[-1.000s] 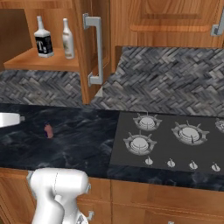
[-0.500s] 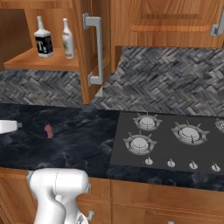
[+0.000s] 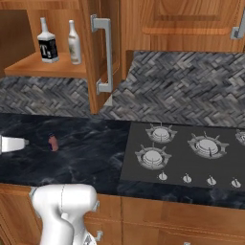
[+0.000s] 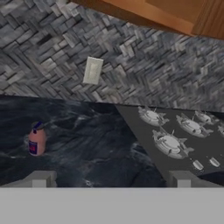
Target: Sort all alcoholic drinks to one cabinet, and non-alcoholic drinks to the other.
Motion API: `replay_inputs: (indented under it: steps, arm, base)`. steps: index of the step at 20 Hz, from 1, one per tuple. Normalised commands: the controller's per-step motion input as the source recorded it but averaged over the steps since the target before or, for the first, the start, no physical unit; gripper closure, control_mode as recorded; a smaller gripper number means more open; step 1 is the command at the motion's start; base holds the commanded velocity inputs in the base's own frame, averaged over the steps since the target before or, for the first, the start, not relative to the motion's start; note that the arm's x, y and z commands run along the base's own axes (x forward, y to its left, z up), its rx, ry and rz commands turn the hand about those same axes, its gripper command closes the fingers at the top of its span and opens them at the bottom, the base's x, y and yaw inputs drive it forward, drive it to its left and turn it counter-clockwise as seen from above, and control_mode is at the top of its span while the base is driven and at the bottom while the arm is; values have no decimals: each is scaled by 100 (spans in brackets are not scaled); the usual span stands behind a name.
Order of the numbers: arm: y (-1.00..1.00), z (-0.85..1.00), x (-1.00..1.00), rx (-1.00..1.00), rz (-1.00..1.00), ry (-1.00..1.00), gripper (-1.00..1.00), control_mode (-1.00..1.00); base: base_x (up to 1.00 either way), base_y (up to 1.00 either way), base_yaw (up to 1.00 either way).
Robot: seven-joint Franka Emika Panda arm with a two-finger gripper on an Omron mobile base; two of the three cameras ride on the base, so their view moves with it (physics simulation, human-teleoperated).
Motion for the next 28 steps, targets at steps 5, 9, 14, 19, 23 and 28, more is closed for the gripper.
replay_inputs:
  steps: [5,9,14,19,23,28]
  arm:
    - [5,-20,14,1,0,0,-100,-100]
    - [0,-8,2,0,0,1,-100,-100]
    - [3,-1,8,0,0,8,-100,-100]
    - [8,-6,21,0,0,6,-100,-100]
    - [17,-6,37,0,0,6,-100,-100]
    - [25,-10,39,1,0,1,-100,-100]
  base:
    - [0,0,0]
    - [0,0,0]
    - [0,0,0]
    - [0,0,0]
    - [0,0,0]
    - [0,0,0]
